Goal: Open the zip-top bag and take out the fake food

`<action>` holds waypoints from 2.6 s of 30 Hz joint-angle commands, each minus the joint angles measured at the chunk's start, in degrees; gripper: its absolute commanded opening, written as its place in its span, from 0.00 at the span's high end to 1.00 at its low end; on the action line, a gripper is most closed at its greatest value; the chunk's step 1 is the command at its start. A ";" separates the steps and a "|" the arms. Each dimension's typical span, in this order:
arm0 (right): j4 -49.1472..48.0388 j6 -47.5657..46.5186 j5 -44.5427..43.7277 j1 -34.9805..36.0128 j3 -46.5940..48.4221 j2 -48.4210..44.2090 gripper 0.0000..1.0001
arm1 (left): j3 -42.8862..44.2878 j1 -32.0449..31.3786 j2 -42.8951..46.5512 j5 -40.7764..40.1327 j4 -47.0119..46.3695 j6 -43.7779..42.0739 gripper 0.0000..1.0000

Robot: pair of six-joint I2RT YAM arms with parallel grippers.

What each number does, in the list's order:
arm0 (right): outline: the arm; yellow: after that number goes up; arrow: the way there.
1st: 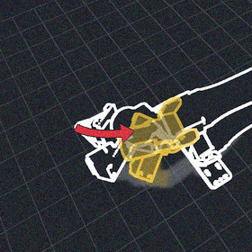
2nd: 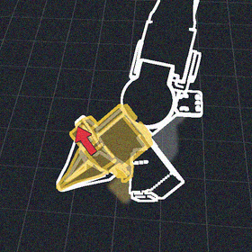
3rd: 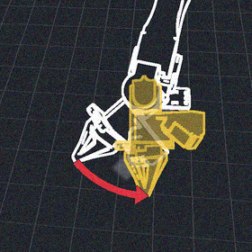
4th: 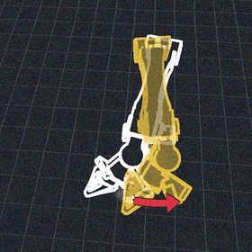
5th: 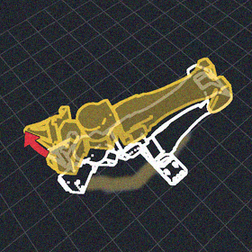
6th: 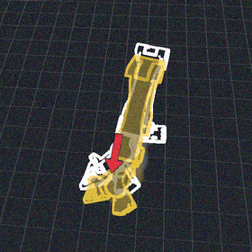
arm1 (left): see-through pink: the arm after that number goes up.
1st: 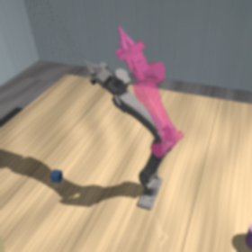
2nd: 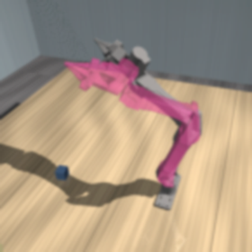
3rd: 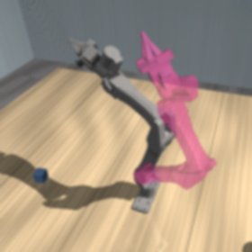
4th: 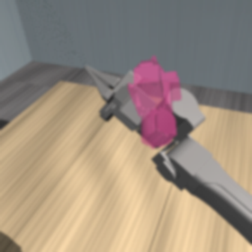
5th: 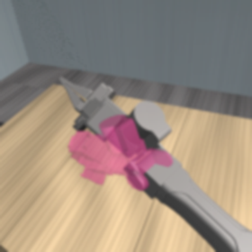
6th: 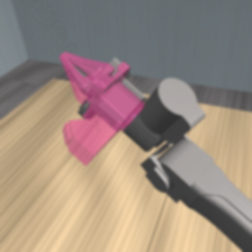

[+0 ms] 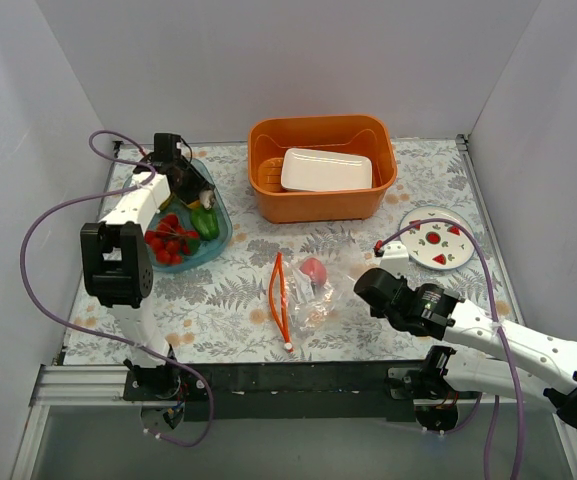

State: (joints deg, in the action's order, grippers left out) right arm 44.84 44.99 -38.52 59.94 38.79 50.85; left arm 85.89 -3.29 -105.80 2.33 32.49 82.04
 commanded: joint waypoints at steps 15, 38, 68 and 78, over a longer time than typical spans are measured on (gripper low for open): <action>-2.21 0.18 0.99 -0.35 -0.55 -0.31 0.99 | -11.25 0.39 23.31 -2.42 2.67 -5.49 0.11; 2.71 2.03 2.66 -0.44 2.78 -3.65 0.56 | -48.53 -38.54 32.86 4.96 -24.56 23.08 0.75; -51.95 3.17 5.12 -8.79 1.38 25.78 0.33 | -61.01 -41.01 23.80 5.32 -47.24 28.09 0.72; -50.11 5.02 9.34 -9.14 4.37 35.37 0.35 | -62.68 -41.45 25.46 6.29 -54.81 21.77 0.62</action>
State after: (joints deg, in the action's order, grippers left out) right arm -3.70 48.36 -30.68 50.96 41.41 84.86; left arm 24.21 -44.45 -82.67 8.45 -17.45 108.18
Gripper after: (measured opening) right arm 0.666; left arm 0.349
